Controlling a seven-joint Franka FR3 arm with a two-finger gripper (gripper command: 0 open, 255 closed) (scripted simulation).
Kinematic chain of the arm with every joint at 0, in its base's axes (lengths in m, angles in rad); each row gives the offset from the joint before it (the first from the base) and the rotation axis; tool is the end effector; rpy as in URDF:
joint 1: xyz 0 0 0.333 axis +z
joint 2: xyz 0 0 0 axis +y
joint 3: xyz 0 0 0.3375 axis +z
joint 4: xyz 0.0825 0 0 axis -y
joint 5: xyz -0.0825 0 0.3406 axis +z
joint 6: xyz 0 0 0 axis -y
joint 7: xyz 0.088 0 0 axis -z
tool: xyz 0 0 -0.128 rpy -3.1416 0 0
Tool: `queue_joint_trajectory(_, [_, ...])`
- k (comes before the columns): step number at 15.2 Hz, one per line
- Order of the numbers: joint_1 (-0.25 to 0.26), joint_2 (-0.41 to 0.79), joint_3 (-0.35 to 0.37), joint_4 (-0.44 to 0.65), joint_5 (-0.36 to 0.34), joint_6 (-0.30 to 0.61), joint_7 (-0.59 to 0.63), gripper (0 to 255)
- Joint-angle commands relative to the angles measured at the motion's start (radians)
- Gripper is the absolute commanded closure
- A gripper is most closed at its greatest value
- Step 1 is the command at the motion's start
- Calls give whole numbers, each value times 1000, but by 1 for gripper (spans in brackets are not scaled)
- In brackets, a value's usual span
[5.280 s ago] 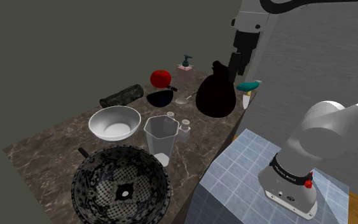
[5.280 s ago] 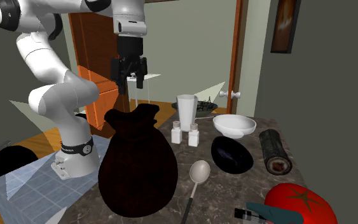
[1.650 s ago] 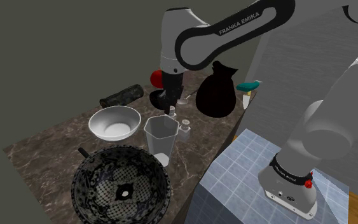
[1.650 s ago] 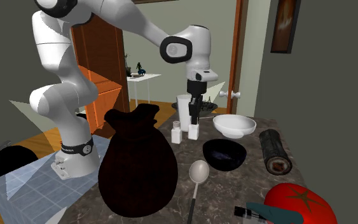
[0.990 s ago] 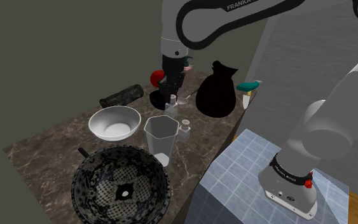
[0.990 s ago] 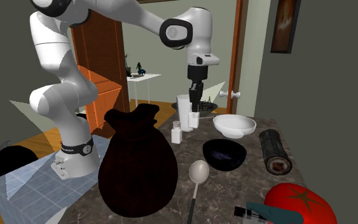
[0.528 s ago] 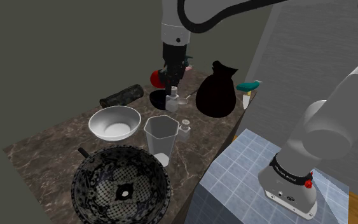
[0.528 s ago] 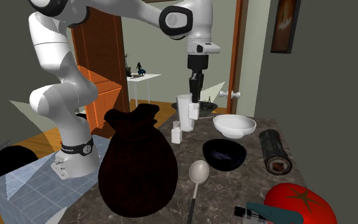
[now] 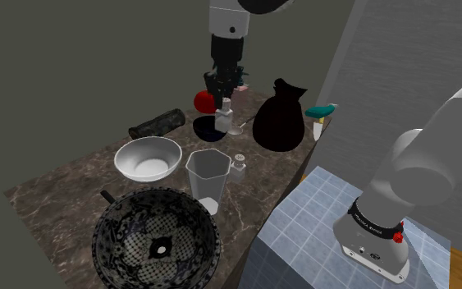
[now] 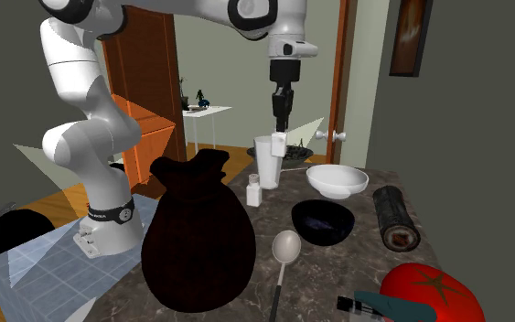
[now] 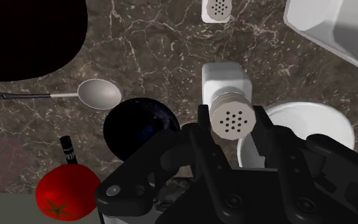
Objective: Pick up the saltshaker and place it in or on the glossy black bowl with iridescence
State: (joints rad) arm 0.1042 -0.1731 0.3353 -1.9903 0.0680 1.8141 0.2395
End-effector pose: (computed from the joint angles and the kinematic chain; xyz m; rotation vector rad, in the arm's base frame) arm 0.4122 0.2123 0.5434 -3.1244 -0.2791 0.0226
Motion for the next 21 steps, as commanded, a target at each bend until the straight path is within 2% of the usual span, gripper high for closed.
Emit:
queue_joint_trajectory(1, [-1, 2, -1, 20, -1, -19, 0, 255])
queue_joint_trajectory(10, [-63, 254, -60, 364, -82, -123, -101, 255])
queue_joint_trajectory(17, [-83, 502, -94, 745, -139, -262, -167, 255])
queue_joint_trajectory(21, [-88, 486, -95, 666, -135, -200, -168, 255])
